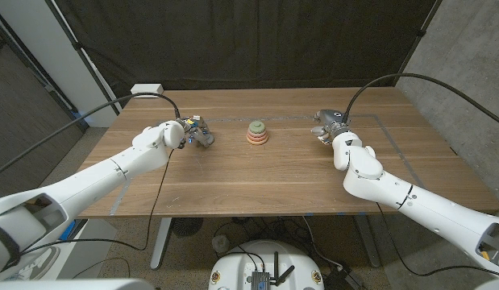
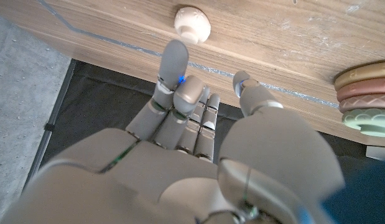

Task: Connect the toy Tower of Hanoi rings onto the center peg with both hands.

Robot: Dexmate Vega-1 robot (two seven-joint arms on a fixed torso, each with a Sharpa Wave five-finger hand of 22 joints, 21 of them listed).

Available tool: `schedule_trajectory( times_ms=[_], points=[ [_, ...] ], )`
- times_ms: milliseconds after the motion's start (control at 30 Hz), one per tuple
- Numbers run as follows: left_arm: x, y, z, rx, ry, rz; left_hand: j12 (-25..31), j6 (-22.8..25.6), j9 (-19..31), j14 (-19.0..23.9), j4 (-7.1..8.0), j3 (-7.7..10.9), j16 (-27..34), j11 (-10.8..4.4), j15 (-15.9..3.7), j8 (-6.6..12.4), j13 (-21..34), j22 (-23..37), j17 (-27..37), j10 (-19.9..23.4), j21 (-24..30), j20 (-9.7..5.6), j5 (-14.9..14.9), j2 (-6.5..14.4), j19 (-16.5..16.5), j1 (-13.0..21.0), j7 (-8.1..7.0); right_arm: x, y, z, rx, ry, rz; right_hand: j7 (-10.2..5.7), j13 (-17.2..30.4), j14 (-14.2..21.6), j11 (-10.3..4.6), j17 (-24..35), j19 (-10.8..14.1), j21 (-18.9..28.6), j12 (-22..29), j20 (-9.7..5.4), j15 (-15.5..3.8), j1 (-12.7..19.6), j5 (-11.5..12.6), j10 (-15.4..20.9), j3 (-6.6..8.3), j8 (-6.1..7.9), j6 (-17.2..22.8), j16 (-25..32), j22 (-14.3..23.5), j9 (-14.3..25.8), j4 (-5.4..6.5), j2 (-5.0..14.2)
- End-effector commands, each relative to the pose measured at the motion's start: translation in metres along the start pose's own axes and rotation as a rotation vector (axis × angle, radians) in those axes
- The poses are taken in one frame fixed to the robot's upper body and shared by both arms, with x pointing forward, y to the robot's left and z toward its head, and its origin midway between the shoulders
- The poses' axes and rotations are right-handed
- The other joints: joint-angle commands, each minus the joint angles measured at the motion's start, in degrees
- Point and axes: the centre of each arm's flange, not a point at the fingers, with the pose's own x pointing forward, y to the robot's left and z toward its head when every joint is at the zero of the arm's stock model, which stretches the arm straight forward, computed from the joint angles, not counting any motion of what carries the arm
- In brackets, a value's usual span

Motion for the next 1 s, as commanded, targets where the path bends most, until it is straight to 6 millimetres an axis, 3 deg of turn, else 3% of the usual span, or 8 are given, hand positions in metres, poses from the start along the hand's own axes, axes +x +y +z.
schedule_trajectory(
  times_ms=[33,600,1000],
  points=[
    [-0.007,0.017,0.001,0.001,-0.006,0.026,0.3,1.0,0.4,0.3,0.07,0.81,-0.1,-4.36,-0.02,0.61,4.0,0.4,0.9,5.7,-0.1,-6.13,0.6,0.7,0.7,0.1,0.06,-0.001,-0.003,0.002,0.003,-0.003,-0.006,0.18,0.1,0.7,0.14,0.2,0.4,-0.1,0.0,-2.01,0.03,0.0,0.3,0.4,-0.14,0.34,0.6,0.5,0.1,0.2,-0.06,0.15],
    [-0.023,0.043,0.009,0.039,-0.018,0.055,-0.3,1.4,0.8,0.0,0.06,1.62,-1.2,-4.33,-0.05,0.51,5.6,0.7,2.1,6.4,-0.3,-6.13,0.8,0.8,0.6,0.2,0.04,-0.004,-0.004,0.002,-0.002,0.002,-0.009,0.14,0.2,0.6,0.11,0.1,0.5,-0.1,0.0,-2.01,0.03,0.0,0.3,0.7,-0.07,0.37,0.8,0.5,0.2,0.2,-0.15,0.26],
    [-0.046,0.069,0.015,0.066,-0.02,0.09,-0.6,1.8,1.0,0.0,-0.03,1.86,-2.0,-4.64,-0.07,0.47,6.6,0.6,2.4,7.0,-0.4,-6.17,0.8,0.6,0.7,0.3,-0.19,-0.007,-0.006,0.0,0.004,0.005,-0.018,0.2,0.1,0.5,0.03,0.0,0.4,-0.2,-0.1,-2.01,0.03,0.0,0.4,0.8,-0.04,0.4,1.0,0.5,0.1,0.2,-0.16,0.34]
  ],
)
